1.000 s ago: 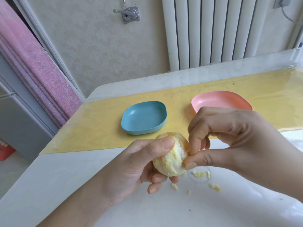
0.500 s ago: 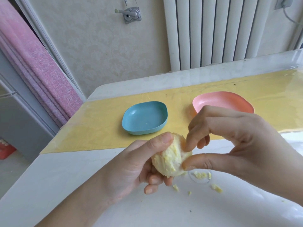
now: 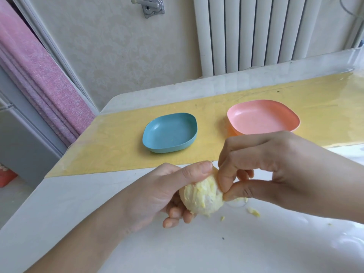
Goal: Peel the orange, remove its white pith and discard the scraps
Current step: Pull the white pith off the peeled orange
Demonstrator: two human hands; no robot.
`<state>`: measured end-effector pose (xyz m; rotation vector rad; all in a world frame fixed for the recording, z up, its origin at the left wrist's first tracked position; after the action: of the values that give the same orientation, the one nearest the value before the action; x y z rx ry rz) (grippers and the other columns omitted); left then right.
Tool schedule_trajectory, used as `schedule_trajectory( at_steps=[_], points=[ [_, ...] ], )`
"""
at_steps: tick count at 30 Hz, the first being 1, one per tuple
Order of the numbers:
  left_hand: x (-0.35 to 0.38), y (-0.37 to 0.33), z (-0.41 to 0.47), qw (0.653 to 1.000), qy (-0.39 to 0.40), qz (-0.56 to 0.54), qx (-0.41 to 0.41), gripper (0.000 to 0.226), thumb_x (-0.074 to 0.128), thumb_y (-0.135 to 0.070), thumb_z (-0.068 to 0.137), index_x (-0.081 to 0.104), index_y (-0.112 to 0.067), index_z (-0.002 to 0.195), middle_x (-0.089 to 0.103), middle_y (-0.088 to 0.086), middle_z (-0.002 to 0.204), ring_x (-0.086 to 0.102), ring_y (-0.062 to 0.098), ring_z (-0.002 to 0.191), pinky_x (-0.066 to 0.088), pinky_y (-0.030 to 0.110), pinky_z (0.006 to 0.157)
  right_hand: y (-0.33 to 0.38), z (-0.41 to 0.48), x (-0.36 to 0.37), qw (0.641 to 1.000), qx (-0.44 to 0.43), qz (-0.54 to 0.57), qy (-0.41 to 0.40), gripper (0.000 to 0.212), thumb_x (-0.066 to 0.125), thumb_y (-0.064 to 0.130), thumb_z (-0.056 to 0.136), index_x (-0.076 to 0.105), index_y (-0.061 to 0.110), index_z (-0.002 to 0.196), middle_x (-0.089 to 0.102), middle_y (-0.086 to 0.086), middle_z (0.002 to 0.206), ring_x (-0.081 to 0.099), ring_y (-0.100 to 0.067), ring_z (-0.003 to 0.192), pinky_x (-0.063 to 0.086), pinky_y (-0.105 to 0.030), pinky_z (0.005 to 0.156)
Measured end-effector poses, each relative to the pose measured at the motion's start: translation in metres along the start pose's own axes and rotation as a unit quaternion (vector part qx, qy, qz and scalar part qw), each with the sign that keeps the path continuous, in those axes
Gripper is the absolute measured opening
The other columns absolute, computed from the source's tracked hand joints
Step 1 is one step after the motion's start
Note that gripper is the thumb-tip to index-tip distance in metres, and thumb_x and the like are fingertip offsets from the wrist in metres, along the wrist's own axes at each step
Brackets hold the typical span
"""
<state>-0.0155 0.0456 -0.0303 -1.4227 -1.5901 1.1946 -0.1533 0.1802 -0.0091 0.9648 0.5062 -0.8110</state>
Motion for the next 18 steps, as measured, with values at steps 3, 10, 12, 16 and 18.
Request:
schedule_trajectory(
  at_steps=[3, 10, 12, 16, 18],
  points=[
    [-0.0012, -0.0022, -0.0010, 0.999, -0.002, -0.034, 0.002, 0.042, 0.060, -0.061, 0.063, 0.068, -0.020, 0.069, 0.053, 0.008, 0.055, 0.040, 0.012, 0.041, 0.032, 0.016, 0.033, 0.0016, -0.0006, 0.0024, 1.000, -0.009, -0.018, -0.019, 0.012, 0.057, 0.044, 0.083, 0.056, 0.034, 0.089, 0.055, 0.015, 0.102, 0.057, -0.001, 0.084, 0.047, -0.009, 0.071],
    [-0.0042, -0.0075, -0.0020, 0.991, 0.011, -0.129, 0.024, 0.047, 0.074, -0.062, 0.055, 0.070, -0.023, 0.081, 0.047, 0.027, 0.096, 0.042, 0.012, 0.041, 0.033, 0.016, 0.033, 0.0043, 0.0047, -0.0023, 0.995, -0.045, -0.048, -0.071, 0.011, 0.062, 0.033, 0.088, 0.063, 0.022, 0.090, 0.053, 0.014, 0.088, 0.052, -0.004, 0.075, 0.043, -0.012, 0.069],
    [-0.0047, -0.0079, -0.0035, 0.990, 0.020, -0.137, 0.027, 0.057, 0.077, -0.066, 0.049, 0.069, -0.021, 0.082, 0.046, 0.027, 0.097, 0.043, 0.012, 0.040, 0.033, 0.015, 0.032, 0.0073, 0.0059, -0.0044, 0.994, -0.043, -0.045, -0.086, 0.011, 0.069, 0.029, 0.083, 0.068, 0.023, 0.092, 0.054, 0.010, 0.088, 0.053, -0.005, 0.074, 0.041, -0.011, 0.071],
    [-0.0048, -0.0094, -0.0050, 0.992, 0.021, -0.118, 0.027, 0.049, 0.075, -0.065, 0.053, 0.070, -0.023, 0.077, 0.047, 0.020, 0.085, 0.046, 0.008, 0.038, 0.030, 0.014, 0.032, 0.0076, 0.0044, -0.0027, 0.993, -0.050, -0.054, -0.096, 0.008, 0.073, 0.027, 0.078, 0.074, 0.024, 0.085, 0.056, 0.010, 0.080, 0.053, -0.001, 0.070, 0.038, -0.006, 0.069],
    [-0.0057, -0.0100, -0.0059, 0.996, 0.005, -0.090, 0.026, 0.039, 0.069, -0.060, 0.060, 0.069, -0.023, 0.072, 0.049, 0.013, 0.069, 0.043, 0.008, 0.037, 0.029, 0.014, 0.032, 0.0074, 0.0041, -0.0025, 0.994, -0.047, -0.057, -0.077, 0.005, 0.072, 0.028, 0.080, 0.074, 0.023, 0.081, 0.054, 0.012, 0.080, 0.052, 0.001, 0.070, 0.037, -0.005, 0.069]
  ],
)
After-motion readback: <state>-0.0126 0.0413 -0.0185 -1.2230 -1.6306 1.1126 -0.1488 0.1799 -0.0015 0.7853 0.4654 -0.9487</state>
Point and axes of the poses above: each hand's wrist, its own z-axis towards the middle knuckle, its own x-axis out of the palm, y = z × x, the point moved 2 cm from there along z, towards the middle knuckle
